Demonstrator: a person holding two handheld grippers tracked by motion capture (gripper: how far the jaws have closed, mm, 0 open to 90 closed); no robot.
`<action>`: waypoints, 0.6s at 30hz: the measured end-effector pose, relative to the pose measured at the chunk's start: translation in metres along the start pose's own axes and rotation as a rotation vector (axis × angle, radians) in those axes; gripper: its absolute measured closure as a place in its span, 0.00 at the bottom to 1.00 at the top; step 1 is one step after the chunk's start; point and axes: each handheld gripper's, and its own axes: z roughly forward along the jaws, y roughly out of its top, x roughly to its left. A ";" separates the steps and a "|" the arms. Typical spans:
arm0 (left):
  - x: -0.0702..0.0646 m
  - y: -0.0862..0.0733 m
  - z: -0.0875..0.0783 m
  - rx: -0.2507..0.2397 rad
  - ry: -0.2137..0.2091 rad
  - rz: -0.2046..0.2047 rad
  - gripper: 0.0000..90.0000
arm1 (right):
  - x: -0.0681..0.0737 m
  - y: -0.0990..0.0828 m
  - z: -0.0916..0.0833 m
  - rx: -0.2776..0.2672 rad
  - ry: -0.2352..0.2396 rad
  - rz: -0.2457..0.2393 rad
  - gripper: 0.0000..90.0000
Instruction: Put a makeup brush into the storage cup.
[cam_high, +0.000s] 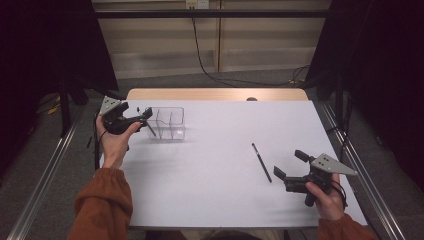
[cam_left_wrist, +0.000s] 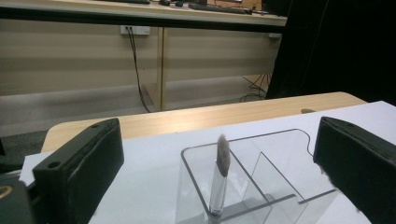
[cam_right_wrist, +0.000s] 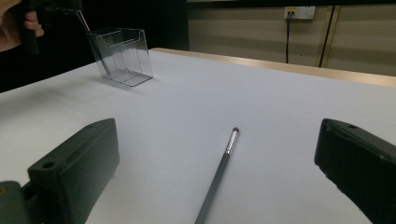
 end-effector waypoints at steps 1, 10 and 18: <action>0.000 0.000 -0.002 0.000 -0.001 0.006 0.02 | 0.000 0.000 0.000 0.000 -0.001 -0.002 0.00; -0.002 0.001 -0.017 0.011 0.013 0.026 0.03 | 0.000 0.000 0.000 -0.002 -0.002 -0.004 0.00; -0.008 -0.002 -0.034 0.003 0.004 0.047 0.04 | -0.001 0.000 0.000 -0.001 -0.006 -0.004 0.00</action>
